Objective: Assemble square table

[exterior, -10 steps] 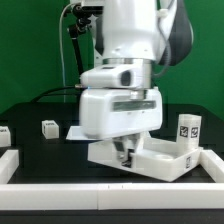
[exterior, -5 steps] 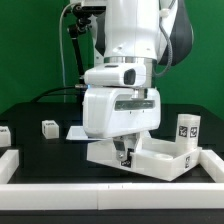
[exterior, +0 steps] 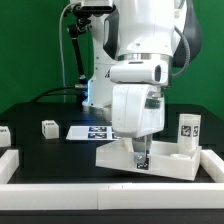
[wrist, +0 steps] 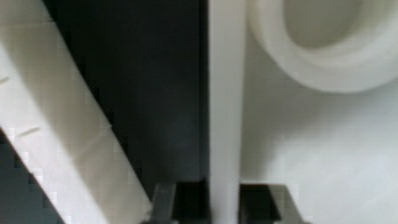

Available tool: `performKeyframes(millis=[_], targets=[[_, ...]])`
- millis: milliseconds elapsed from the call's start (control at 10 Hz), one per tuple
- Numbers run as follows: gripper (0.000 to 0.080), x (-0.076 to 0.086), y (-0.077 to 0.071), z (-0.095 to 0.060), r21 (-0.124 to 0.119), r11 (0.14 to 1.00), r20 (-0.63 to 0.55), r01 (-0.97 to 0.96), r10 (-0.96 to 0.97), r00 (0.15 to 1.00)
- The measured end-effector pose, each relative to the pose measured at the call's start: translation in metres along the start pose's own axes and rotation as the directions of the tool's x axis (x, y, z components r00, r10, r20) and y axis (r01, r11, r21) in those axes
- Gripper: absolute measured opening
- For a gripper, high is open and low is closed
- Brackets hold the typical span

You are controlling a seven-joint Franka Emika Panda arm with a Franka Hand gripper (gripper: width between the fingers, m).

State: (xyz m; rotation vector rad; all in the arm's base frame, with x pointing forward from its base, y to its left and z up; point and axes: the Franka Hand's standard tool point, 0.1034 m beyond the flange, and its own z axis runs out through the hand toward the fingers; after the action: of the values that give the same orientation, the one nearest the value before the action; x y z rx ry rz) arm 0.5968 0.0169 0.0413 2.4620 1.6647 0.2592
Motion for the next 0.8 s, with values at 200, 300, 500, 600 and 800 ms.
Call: performKeyframes(millis=[200,300,500,600,800], targets=[[0.0062,0.0,0.0,0.0,0.0,1.0,0.0,0.0,0.0,1.0],[0.0062,0.009,0.004,0.0,-0.03,0.996,-0.015,0.083,-0.083,0.996],[0.0072,0.035,0.004,0.004,-0.095,0.973,-0.056,0.211,-0.216,0.975],[0.0074,0.03,0.004,0.004,-0.089,0.975,-0.05,0.205,-0.21,0.977],[0.0074,0.03,0.004,0.004,-0.089,0.975,-0.05,0.203,-0.208,0.977]])
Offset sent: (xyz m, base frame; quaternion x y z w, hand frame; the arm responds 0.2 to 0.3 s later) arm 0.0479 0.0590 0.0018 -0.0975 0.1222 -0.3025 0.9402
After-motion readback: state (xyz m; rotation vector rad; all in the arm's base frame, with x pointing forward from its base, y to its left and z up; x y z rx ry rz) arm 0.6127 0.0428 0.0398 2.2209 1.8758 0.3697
